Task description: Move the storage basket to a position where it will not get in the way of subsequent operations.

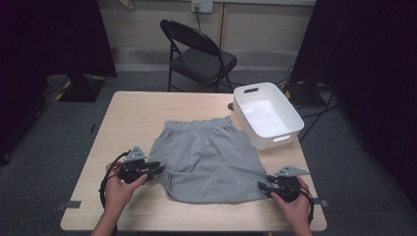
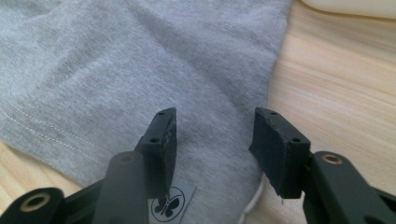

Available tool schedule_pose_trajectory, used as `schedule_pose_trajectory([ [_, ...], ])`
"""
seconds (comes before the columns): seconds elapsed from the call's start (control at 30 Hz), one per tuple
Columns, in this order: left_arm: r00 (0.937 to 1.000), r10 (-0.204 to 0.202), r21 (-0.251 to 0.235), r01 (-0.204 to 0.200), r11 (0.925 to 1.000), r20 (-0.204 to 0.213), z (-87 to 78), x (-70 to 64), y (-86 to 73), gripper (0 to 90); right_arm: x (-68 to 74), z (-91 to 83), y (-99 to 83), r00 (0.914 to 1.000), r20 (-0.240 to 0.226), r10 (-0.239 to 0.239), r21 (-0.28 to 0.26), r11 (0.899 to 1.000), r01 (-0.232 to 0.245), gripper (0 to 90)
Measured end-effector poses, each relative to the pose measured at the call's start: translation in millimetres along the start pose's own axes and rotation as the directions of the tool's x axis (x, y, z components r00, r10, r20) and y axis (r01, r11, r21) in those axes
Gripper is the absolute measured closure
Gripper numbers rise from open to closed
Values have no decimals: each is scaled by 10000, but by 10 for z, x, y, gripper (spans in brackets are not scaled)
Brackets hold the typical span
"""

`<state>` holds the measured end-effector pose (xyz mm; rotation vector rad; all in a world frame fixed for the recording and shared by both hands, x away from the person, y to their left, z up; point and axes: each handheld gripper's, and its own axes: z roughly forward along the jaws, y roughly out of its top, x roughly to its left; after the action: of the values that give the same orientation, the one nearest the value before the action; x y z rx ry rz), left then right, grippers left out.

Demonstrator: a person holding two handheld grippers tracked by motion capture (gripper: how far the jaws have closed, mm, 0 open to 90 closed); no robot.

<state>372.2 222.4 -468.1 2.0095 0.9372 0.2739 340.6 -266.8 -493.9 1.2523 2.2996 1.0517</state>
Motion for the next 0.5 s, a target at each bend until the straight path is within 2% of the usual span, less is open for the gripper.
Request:
schedule_pose_trajectory([
  [0.07, 10000, 91, 92, -91, 9999, -9, 8, -13, 14, 732, 13, 4, -3, 9997, 97, -236, 20, 9997, 236, 500],
  [0.2, 9999, 146, 38, -146, 9999, -9, 7, -31, 31, 759, 26, 5, -10, 9996, 150, -251, -8, 9997, 251, 488],
  [0.33, 10000, -1, -36, 1, 10000, 73, -19, -48, 53, 801, 36, 8, -23, 9989, 204, -416, -70, 9991, 417, 487],
  [0.5, 9993, -186, 244, 179, 9995, 323, -40, -65, 65, 878, 43, 8, -44, 9977, 259, -624, -168, 9979, 628, 486],
])
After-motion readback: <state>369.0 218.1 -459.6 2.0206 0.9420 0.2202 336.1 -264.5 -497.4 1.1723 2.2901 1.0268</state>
